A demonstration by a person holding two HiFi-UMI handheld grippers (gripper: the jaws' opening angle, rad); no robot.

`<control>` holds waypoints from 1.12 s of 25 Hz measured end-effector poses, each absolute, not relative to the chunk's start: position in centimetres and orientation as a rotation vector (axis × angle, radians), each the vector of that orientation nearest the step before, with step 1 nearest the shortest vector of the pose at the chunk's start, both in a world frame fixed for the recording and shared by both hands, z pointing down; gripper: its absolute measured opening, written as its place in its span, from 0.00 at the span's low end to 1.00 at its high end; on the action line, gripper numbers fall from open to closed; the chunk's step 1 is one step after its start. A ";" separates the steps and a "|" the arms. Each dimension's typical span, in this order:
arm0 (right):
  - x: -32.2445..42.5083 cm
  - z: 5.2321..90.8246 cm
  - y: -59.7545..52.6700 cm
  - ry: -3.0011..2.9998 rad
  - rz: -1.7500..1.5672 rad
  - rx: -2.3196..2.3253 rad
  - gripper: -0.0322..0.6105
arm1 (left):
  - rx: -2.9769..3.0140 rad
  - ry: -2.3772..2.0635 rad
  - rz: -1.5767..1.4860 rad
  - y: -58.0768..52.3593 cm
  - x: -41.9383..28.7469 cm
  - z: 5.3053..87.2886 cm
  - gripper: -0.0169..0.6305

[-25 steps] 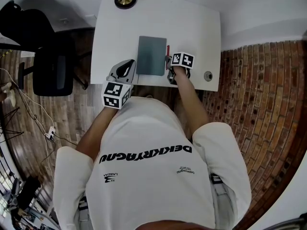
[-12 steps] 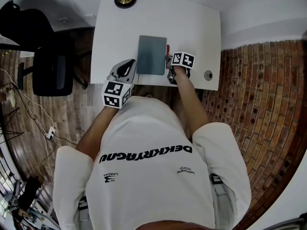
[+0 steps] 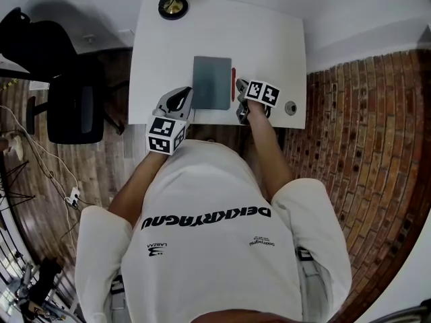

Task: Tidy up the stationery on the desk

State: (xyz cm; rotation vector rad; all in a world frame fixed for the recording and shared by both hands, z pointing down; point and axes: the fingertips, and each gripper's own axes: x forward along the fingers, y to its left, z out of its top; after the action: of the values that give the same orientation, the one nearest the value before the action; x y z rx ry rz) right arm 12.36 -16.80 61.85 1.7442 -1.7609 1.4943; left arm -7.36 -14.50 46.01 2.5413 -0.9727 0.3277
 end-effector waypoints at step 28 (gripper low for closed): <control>5.8 43.9 -12.4 -2.263 0.738 1.959 0.05 | 2.712 -0.863 0.321 -12.1 -4.2 42.7 0.02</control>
State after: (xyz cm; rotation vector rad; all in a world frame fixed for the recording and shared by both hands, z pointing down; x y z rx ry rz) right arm 5.83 -12.36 43.90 1.9595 -2.2634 0.7378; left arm -4.18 -12.10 42.74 2.7121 -0.8627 0.3211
